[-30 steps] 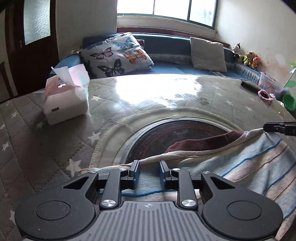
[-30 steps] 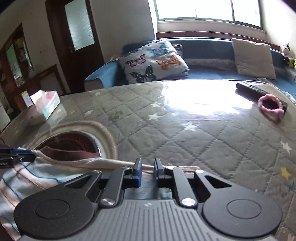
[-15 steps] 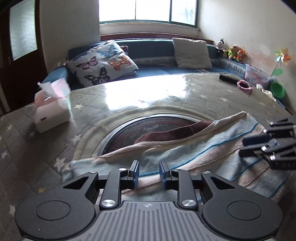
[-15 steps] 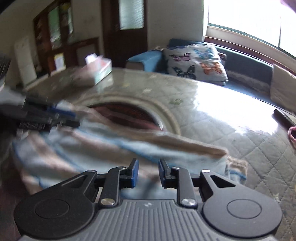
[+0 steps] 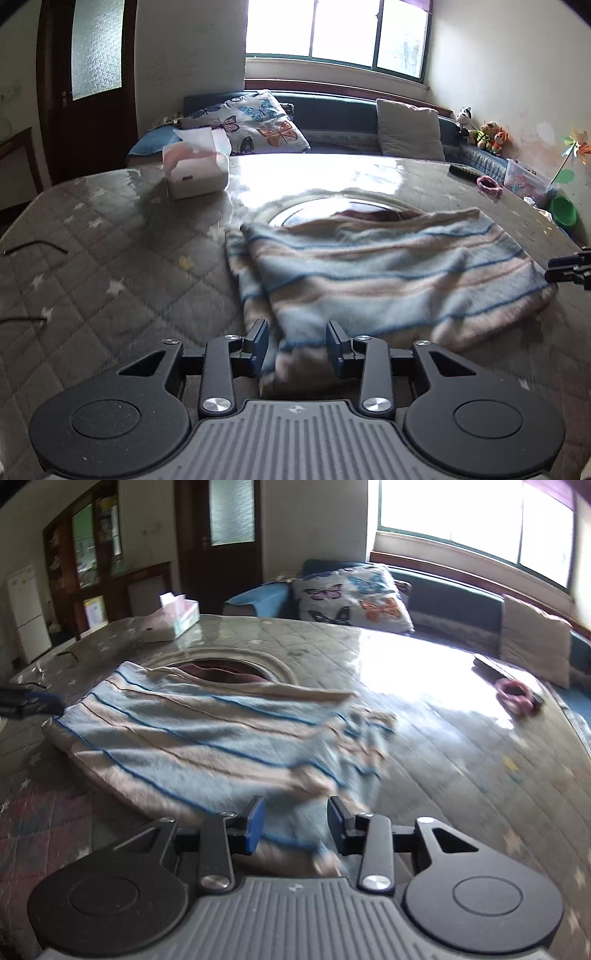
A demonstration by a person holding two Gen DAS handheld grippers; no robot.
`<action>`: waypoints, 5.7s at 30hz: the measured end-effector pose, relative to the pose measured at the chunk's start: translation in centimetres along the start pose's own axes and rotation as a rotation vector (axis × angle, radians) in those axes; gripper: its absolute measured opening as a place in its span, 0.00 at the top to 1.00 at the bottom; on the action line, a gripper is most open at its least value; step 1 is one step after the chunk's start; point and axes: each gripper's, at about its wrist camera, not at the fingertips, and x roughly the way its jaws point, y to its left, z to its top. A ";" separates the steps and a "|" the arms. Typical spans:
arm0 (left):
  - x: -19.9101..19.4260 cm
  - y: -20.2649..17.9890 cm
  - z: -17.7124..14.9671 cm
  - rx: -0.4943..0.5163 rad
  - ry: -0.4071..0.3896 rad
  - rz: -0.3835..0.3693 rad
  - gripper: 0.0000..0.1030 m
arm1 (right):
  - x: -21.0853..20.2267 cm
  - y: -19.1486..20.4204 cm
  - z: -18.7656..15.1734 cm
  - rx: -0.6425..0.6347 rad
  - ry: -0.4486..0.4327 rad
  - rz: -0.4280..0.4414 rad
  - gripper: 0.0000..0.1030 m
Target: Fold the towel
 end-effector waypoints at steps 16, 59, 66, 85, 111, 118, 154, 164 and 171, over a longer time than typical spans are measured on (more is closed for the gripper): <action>-0.2 -0.3 -2.1 0.088 -0.015 -0.035 0.73 | 0.4 -1.1 -1.9 0.054 0.022 0.026 0.92; -3.7 -0.6 -0.1 0.000 -0.070 -0.034 0.92 | -3.3 -1.2 -1.1 0.032 -0.058 -0.106 0.89; 0.7 -4.3 1.1 0.035 -0.045 -0.132 0.92 | 0.7 1.0 0.1 -0.016 -0.052 -0.037 0.89; 6.6 -6.8 3.2 0.070 0.018 -0.146 0.83 | 5.4 0.5 2.6 -0.006 -0.038 -0.033 0.83; 15.5 -7.5 9.2 0.051 0.062 -0.042 0.83 | 10.4 -1.3 5.5 0.064 -0.052 -0.035 0.81; 14.6 -9.6 9.8 0.120 0.034 -0.107 0.73 | 10.3 -0.9 5.5 0.035 -0.064 -0.030 0.73; 5.9 -13.5 -0.4 0.156 -0.017 -0.123 0.09 | 12.4 8.2 8.1 -0.179 0.015 0.140 0.55; 6.0 -13.2 -1.2 0.148 -0.010 -0.149 0.05 | 15.6 9.8 9.3 -0.199 0.032 0.120 0.36; 5.9 -13.1 -1.4 0.140 -0.008 -0.164 0.00 | 18.0 9.4 11.2 -0.146 0.037 0.065 0.26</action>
